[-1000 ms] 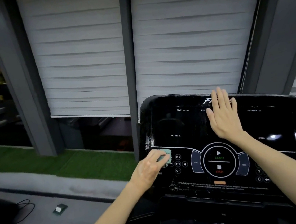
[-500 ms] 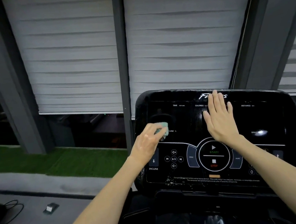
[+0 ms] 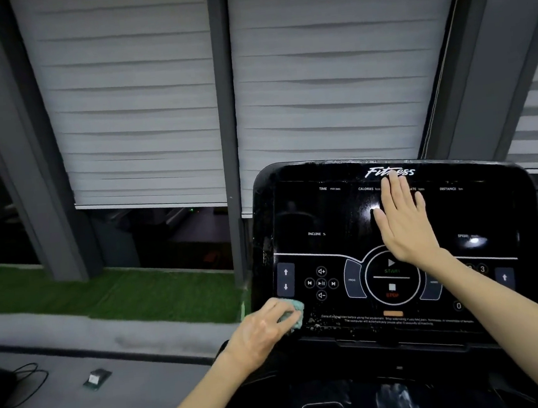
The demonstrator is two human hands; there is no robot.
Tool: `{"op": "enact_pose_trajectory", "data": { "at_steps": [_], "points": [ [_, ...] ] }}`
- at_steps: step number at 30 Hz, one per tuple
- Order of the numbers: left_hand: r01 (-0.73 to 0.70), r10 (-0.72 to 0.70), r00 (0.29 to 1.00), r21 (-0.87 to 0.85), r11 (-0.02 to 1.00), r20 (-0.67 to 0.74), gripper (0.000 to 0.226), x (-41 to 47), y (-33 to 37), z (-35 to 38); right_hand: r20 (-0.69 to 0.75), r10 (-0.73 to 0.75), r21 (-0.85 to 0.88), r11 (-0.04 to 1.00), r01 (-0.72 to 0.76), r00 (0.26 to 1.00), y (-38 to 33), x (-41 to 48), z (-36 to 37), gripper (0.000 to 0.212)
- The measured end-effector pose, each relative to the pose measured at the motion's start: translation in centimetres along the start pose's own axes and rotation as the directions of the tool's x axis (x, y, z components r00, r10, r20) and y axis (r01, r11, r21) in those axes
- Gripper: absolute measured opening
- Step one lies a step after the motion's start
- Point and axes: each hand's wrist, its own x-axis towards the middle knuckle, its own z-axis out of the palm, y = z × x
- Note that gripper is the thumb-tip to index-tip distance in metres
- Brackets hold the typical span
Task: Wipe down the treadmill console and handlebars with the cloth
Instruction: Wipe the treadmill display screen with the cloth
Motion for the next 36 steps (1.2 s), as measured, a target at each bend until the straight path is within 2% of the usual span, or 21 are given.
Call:
{"op": "enact_pose_trajectory", "data": {
  "at_steps": [5,14,18,22,24,29,33,36],
  "points": [
    [0.057,-0.055,0.985,0.009,0.998,-0.165,0.054,6.9,-3.7,-3.6,0.02,-0.007,-0.01,1.0,0.008,1.0,0.2,0.1,-0.1,0.064],
    [0.108,-0.095,0.962,0.04,0.993,-0.258,0.05,16.7,-9.3,-8.2,0.017,-0.024,-0.034,0.999,0.025,1.0,0.6,0.2,0.0,0.064],
    [0.102,-0.091,0.958,0.025,0.994,-0.272,0.049,15.1,-8.4,-7.7,0.015,-0.02,-0.021,1.0,0.02,1.0,0.6,0.1,0.2,0.064],
    [0.051,-0.047,0.971,0.012,0.999,-0.236,0.042,9.5,-6.5,-4.6,0.014,-0.015,-0.021,1.0,0.015,1.0,0.6,0.2,0.3,0.064],
    [0.009,-0.011,0.982,-0.014,1.0,-0.188,0.041,5.7,-4.9,-2.8,0.012,-0.017,-0.015,1.0,0.017,1.0,0.5,0.1,0.1,0.065],
    [0.003,-0.003,1.0,-0.01,1.0,-0.006,0.058,0.7,-1.8,-1.1,0.001,-0.023,-0.002,1.0,0.023,1.0,0.2,0.0,-0.2,0.065],
    [-0.048,0.051,0.997,0.049,0.998,-0.057,0.058,3.1,-3.3,-2.6,0.0,-0.026,0.003,1.0,0.026,1.0,0.4,0.1,-0.1,0.064],
    [0.004,0.0,0.988,0.024,1.0,-0.153,0.059,7.5,-5.7,-4.5,0.0,-0.019,0.004,1.0,0.019,1.0,0.4,0.1,0.0,0.064]
  ]
}}
